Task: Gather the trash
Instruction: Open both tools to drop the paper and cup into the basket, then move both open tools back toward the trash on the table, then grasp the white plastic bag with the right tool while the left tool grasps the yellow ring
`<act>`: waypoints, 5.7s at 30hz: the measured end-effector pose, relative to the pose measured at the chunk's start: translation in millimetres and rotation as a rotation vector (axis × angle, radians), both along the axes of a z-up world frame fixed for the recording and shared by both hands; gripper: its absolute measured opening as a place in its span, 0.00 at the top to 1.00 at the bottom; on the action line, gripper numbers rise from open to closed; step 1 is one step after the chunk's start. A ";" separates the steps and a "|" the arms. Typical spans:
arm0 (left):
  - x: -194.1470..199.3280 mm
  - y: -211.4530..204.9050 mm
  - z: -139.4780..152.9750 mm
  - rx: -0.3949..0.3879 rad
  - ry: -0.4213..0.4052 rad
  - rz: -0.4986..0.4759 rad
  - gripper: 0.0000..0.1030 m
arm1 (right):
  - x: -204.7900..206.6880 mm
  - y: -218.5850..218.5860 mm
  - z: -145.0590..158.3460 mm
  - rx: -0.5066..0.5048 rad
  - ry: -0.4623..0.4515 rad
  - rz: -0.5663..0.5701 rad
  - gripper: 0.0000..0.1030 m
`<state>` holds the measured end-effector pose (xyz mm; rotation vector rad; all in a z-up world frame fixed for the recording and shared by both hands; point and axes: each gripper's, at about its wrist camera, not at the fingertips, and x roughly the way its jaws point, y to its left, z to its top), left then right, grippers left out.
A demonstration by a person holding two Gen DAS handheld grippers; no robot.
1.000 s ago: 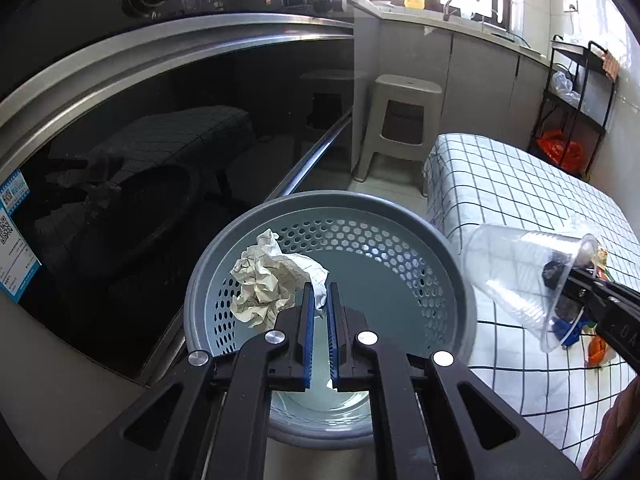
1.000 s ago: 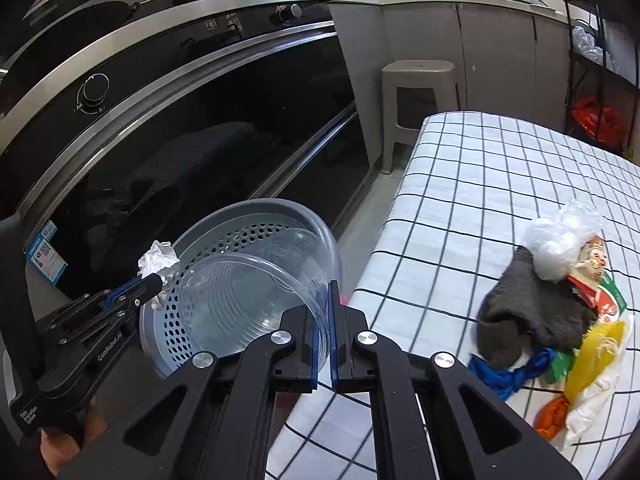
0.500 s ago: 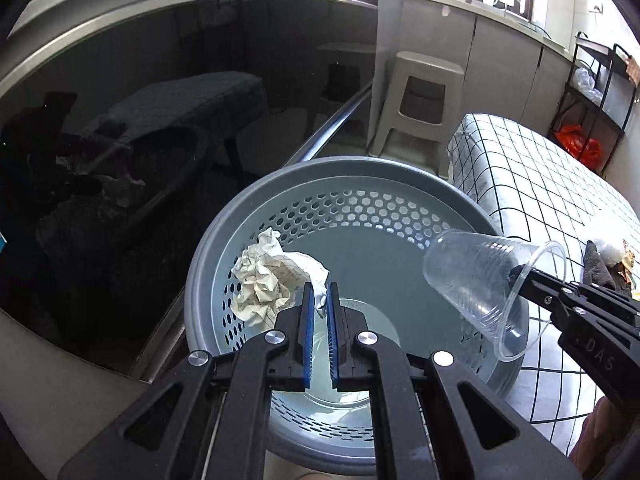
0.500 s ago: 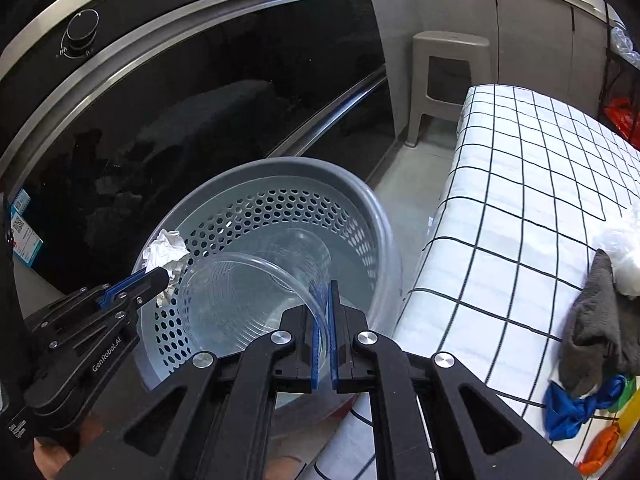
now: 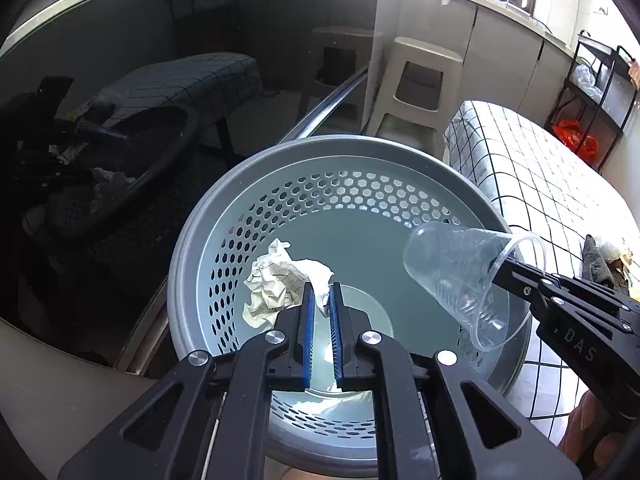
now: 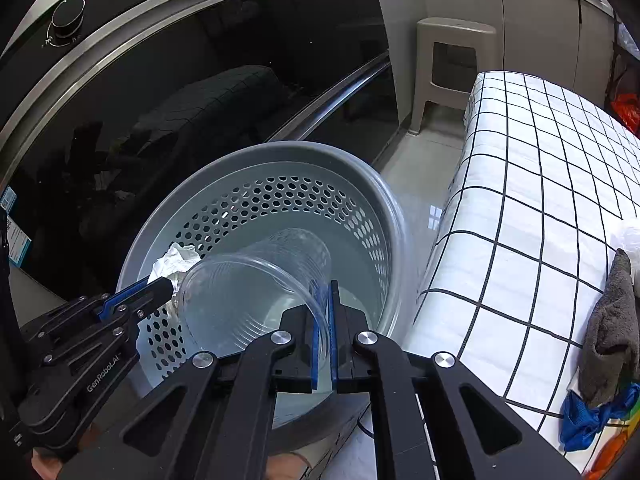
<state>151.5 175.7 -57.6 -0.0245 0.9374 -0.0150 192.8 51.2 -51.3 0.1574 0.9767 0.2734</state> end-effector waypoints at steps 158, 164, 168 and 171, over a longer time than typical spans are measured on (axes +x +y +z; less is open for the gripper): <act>-48.4 -242.0 19.8 0.002 -0.113 -0.380 0.17 | -171.4 -254.5 21.8 -0.048 -0.093 -0.413 0.31; -47.9 -240.4 17.3 0.009 -0.105 -0.371 0.17 | -160.1 -247.6 14.6 -0.046 -0.066 -0.400 0.31; -49.5 -237.9 18.2 0.014 -0.108 -0.370 0.17 | -155.3 -244.6 9.6 -0.040 -0.048 -0.395 0.32; -51.0 -236.5 19.0 0.015 -0.108 -0.370 0.17 | -153.2 -242.2 7.8 -0.051 -0.042 -0.390 0.32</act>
